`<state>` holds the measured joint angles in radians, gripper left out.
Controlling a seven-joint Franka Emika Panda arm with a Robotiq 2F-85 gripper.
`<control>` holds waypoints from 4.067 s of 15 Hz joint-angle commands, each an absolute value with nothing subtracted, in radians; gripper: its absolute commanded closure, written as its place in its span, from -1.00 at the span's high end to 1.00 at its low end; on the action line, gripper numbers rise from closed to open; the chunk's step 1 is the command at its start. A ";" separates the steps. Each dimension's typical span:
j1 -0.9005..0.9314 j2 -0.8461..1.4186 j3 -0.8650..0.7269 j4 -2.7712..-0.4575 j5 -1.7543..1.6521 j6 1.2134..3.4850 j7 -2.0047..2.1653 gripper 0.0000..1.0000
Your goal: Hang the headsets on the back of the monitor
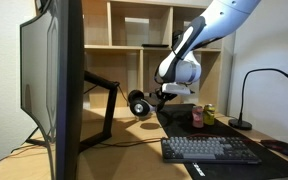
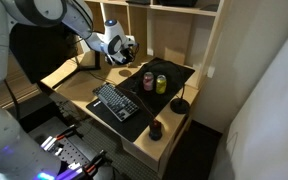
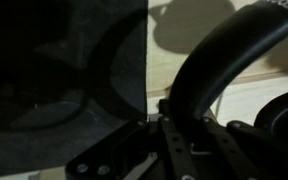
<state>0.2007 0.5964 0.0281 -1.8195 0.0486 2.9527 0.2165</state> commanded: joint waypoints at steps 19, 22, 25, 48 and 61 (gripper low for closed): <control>0.724 0.384 -0.479 -1.855 -0.391 3.088 0.318 -0.92; 0.782 0.386 -0.554 -1.793 -0.420 3.060 0.329 -0.92; 0.812 0.378 -0.574 -1.763 -0.408 3.043 0.316 -0.92; 0.669 0.308 -0.216 -1.774 -0.481 2.787 0.339 -0.92; 0.802 0.357 -0.309 -1.764 -0.831 2.900 0.652 -0.92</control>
<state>0.7549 0.3457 -0.2641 -1.7574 -0.7275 2.8447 0.5736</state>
